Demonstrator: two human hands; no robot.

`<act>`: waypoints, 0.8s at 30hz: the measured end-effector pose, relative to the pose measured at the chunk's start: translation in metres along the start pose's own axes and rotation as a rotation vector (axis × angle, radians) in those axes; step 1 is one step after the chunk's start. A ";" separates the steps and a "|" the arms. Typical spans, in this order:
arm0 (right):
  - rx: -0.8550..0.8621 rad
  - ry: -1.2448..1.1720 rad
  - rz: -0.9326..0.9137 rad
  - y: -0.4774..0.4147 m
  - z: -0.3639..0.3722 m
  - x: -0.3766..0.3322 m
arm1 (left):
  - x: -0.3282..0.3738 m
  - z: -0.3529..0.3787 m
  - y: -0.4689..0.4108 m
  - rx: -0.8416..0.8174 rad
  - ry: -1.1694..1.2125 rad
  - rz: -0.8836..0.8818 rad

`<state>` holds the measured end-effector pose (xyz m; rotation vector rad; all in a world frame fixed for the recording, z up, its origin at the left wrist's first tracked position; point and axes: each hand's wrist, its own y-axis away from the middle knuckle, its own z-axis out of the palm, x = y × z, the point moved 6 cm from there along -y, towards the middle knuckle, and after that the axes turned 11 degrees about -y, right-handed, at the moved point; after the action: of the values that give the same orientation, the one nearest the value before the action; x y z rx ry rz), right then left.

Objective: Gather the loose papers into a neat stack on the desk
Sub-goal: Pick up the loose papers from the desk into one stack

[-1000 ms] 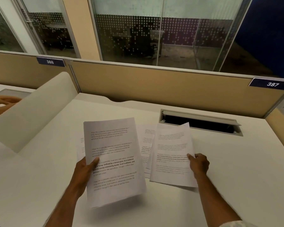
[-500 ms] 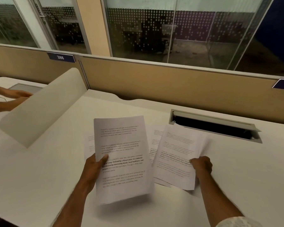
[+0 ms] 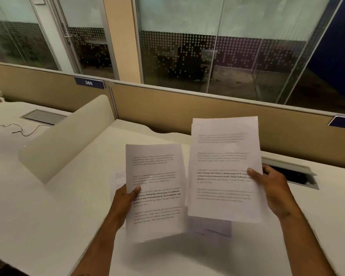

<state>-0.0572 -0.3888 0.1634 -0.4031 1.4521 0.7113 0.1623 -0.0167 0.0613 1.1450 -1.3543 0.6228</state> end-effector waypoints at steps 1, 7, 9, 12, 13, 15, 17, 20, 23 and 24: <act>-0.042 -0.019 0.027 0.002 0.007 0.004 | 0.003 0.002 0.001 -0.003 -0.002 0.003; -0.157 -0.011 0.133 0.020 0.069 0.063 | 0.015 0.015 0.011 -0.068 0.002 0.009; -0.171 -0.053 0.184 0.027 0.088 0.082 | 0.016 0.019 0.016 -0.107 0.010 0.017; -0.208 -0.108 0.273 0.033 0.108 0.106 | 0.019 0.023 0.024 -0.121 -0.003 0.040; -0.214 -0.117 0.282 0.035 0.113 0.111 | 0.020 0.024 0.025 -0.122 0.006 0.036; -0.208 -0.122 0.271 0.036 0.123 0.118 | 0.017 0.024 0.026 -0.109 0.073 0.004; -0.196 -0.113 0.256 0.038 0.132 0.124 | 0.015 0.024 0.026 -0.110 0.110 -0.014; -0.200 -0.087 0.253 0.038 0.145 0.130 | 0.010 0.024 0.026 -0.092 0.032 -0.001; -0.167 -0.083 0.266 0.025 0.141 0.130 | 0.001 0.016 0.021 -0.040 -0.027 0.013; -0.086 -0.059 0.261 0.016 0.128 0.130 | -0.001 0.012 0.019 -0.032 -0.030 0.015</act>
<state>0.0250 -0.2683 0.0517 -0.2582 1.4358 0.9894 0.1403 -0.0205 0.0629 1.1237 -1.3947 0.5948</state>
